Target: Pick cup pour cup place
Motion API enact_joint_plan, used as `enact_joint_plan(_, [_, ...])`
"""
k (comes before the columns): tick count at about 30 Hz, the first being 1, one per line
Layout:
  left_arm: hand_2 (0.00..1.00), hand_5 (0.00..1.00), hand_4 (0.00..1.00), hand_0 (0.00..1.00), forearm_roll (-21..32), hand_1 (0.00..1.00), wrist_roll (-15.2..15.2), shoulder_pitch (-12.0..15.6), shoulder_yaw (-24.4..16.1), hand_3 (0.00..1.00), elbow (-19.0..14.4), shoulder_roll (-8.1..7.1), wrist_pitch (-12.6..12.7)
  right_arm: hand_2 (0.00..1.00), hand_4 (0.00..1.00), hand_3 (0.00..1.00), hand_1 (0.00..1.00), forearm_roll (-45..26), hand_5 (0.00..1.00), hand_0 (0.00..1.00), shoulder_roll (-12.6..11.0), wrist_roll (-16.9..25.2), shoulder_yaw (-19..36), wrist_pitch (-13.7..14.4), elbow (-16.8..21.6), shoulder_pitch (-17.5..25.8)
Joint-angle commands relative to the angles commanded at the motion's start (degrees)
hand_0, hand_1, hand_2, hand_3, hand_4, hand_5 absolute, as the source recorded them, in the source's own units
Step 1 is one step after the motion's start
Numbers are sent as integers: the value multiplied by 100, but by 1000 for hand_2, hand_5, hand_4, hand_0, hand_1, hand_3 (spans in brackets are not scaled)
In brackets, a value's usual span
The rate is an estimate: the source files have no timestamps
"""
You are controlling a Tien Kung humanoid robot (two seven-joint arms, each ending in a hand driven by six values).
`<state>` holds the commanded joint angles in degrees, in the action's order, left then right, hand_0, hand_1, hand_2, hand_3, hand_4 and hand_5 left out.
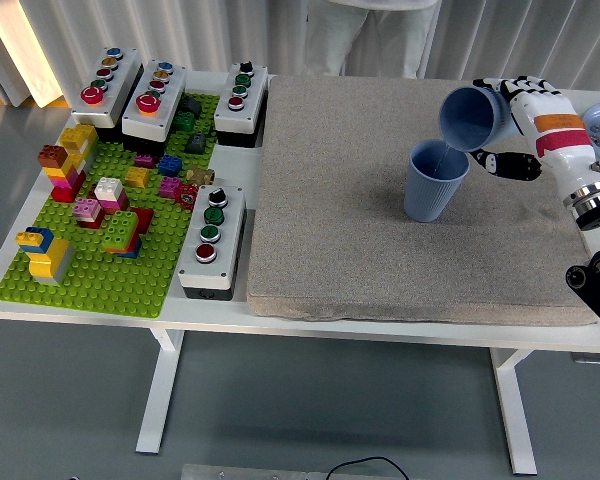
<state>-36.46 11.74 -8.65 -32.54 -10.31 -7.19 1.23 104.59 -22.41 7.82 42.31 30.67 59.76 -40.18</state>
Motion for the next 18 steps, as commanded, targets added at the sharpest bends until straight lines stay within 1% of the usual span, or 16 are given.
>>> enact_joint_plan(3, [851,927,552,746,9,793,0,1,12,639,0,0,0,686,741,722,770,31,234,895,-8,29,-20,41,42,-10])
enact_joint_plan(18, [851,928,553,746,68,792,-10,22,63,638,0,-10,4,689,738,723,773,182,228,898,-45,-41,-141,40,97,-66])
